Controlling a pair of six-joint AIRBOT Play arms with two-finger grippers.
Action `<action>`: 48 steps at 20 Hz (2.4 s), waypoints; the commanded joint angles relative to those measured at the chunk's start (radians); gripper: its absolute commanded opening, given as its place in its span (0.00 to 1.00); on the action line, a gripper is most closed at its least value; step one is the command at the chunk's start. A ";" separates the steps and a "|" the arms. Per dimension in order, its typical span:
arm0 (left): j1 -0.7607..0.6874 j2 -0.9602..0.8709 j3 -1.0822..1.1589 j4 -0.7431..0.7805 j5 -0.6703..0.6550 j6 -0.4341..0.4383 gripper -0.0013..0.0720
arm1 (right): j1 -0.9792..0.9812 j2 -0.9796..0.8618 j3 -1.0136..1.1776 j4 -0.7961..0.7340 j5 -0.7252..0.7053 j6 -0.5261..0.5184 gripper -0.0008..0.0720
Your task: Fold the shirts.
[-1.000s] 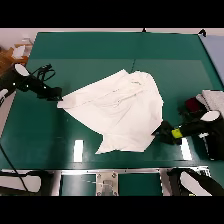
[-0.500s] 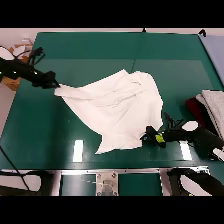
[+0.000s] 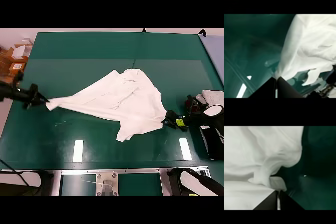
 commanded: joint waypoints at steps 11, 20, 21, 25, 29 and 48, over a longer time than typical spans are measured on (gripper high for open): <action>0.002 0.000 -0.375 -0.378 0.113 0.291 0.05 | -0.088 -0.049 0.088 -0.036 0.164 -0.057 0.53; 0.061 0.007 0.000 -0.285 -0.164 0.294 0.92 | -0.272 -0.048 0.060 -0.035 0.246 -0.023 0.52; 0.058 0.010 0.050 -0.235 -0.174 0.280 0.91 | -0.270 -0.048 0.032 -0.034 0.242 -0.023 0.52; -0.055 0.077 0.041 0.134 -0.113 0.232 0.91 | -0.270 -0.049 -0.092 0.085 0.157 -0.071 0.52; -0.252 0.153 -0.052 0.472 -0.013 0.158 0.90 | -0.269 -0.049 -0.148 0.179 0.101 -0.140 0.52; -0.608 0.246 -0.333 0.629 0.391 0.022 0.75 | -0.188 -0.049 -0.151 0.231 0.044 -0.173 0.48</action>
